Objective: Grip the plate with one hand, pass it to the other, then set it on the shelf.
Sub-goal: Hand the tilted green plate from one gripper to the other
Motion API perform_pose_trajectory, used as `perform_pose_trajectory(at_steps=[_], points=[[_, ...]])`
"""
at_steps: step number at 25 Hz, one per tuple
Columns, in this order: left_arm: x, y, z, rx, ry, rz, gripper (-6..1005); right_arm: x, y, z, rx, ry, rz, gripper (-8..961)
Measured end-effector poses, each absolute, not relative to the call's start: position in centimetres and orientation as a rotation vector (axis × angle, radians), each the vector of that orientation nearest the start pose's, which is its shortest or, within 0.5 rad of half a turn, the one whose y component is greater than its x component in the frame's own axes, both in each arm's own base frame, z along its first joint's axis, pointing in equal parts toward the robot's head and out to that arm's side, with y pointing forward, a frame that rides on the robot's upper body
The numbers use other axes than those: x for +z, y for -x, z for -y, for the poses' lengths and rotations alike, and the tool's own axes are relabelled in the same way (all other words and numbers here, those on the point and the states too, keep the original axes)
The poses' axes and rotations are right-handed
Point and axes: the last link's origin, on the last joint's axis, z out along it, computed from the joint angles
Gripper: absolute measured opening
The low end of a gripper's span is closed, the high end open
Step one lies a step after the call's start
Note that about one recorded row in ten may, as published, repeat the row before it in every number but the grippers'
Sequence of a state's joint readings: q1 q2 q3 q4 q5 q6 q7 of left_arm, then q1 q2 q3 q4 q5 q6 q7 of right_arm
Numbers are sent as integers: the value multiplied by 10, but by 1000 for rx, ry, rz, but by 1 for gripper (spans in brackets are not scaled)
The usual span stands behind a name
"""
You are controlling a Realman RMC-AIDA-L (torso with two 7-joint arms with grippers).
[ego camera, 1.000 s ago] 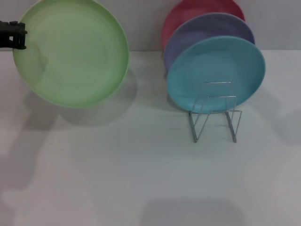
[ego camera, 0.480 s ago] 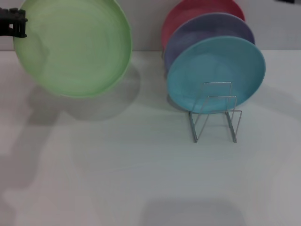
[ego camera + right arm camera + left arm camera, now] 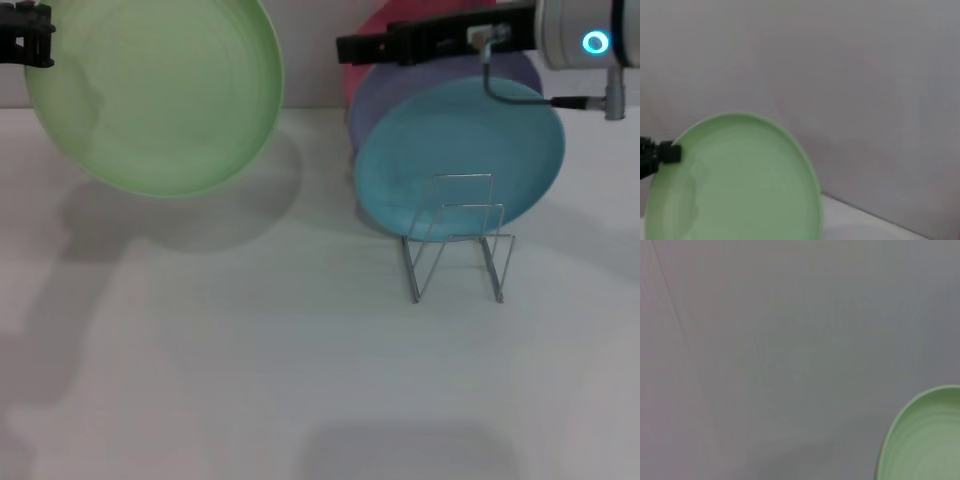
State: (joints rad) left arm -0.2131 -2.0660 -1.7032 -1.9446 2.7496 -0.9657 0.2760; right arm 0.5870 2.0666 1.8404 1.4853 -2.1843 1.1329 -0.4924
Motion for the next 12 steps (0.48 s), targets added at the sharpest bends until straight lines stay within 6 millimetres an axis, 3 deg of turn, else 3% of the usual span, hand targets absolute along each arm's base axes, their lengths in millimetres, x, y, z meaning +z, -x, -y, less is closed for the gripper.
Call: perform_pose_trajectory(at_steps=[12], points=[[115,143,-354,-237,1914,655,32,28,-89,-404,505,2435,-853,737]])
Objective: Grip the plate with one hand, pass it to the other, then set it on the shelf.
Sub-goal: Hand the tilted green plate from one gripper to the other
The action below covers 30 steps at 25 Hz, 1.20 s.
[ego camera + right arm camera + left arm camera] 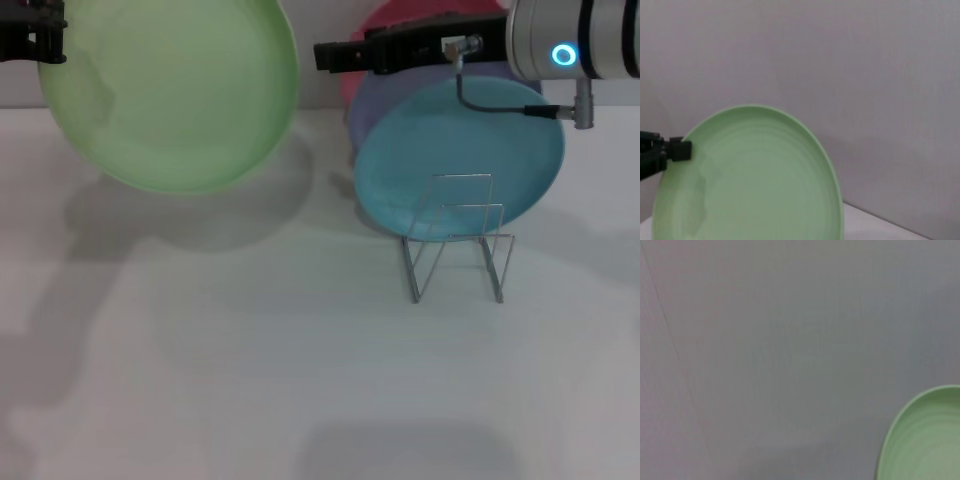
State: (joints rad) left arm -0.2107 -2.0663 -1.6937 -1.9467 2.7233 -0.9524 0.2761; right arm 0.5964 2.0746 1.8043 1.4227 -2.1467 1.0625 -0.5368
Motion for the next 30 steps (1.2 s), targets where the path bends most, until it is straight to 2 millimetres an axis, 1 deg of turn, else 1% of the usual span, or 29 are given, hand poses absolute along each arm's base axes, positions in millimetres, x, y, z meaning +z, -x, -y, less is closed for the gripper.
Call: perform_pose_trajectory(at_steps=[6,18,23,27,28,30], points=[[112,141,-354,-241,1926,653,32,22,-87,-411,518,2435,-847,738],[109,140,-353,-238,1937,646,32,9,-80,-415,506,2459,-833,737],[108,139,-353,-236,1943,643,32,7,-82,-418,502,2457,-845,686],[107,139,-353,-238,1943,641,32,6,-83,-418,499,2455,-849,581],[106,142,-354,-240,1937,645,32,6,-83,-418,497,2457,-845,555],[105,145,-355,-241,1934,648,32,5,-83,-418,499,2464,-832,558]])
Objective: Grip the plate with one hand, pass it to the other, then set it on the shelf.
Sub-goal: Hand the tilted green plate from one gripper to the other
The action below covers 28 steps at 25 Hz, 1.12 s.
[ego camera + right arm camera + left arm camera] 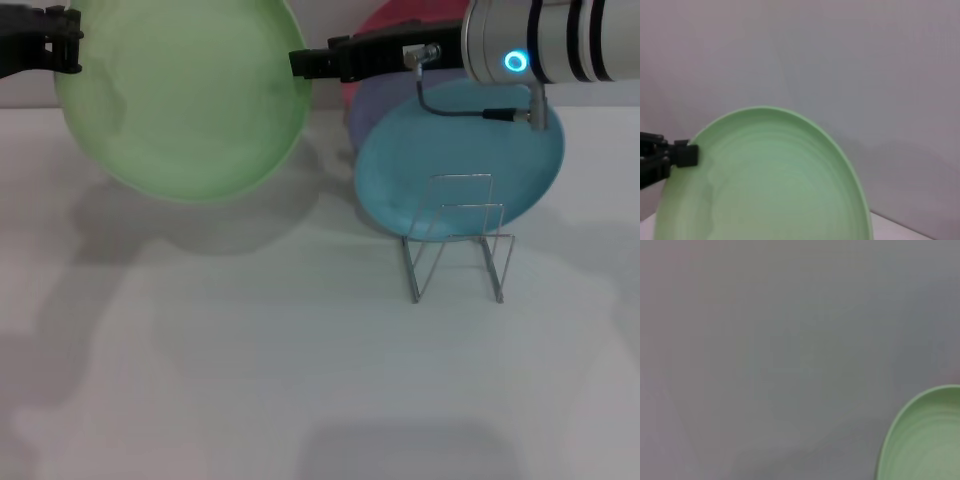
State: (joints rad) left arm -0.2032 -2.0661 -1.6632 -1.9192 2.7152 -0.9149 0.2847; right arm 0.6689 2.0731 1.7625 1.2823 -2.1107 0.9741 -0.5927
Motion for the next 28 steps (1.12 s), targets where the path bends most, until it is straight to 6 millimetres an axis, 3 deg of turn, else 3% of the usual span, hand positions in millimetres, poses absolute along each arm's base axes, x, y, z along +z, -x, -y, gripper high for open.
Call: perform_pose_trajectory(at_steps=[15,28], points=[[85,172,-355,-277,1899,664,33,12,-93,-409,528,2467,-827,626],[70,175,-358,-282,1918,642,33,12,-95,-407,520,2472,-830,627]])
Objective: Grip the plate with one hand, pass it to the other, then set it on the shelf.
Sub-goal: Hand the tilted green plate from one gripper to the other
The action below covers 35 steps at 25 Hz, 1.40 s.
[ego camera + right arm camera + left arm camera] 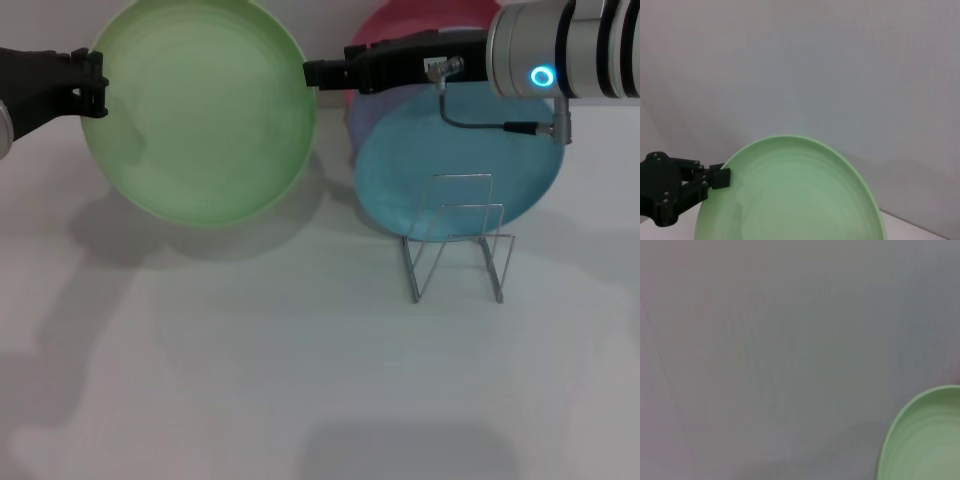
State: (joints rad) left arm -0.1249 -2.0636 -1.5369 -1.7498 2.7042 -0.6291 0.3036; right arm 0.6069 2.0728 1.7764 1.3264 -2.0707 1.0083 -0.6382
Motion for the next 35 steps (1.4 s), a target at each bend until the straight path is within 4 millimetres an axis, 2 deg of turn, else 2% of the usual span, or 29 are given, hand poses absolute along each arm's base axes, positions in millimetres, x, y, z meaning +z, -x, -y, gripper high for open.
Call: perform_pose_trajectory(at_steps=[20,35], points=[[68,187,-361,-265,1904,656,33,7,-102,-410,498,2467,-844,625],[71,184,-357,-273,1902,645,33,-16,-98,-418,443,2476,-813,626]])
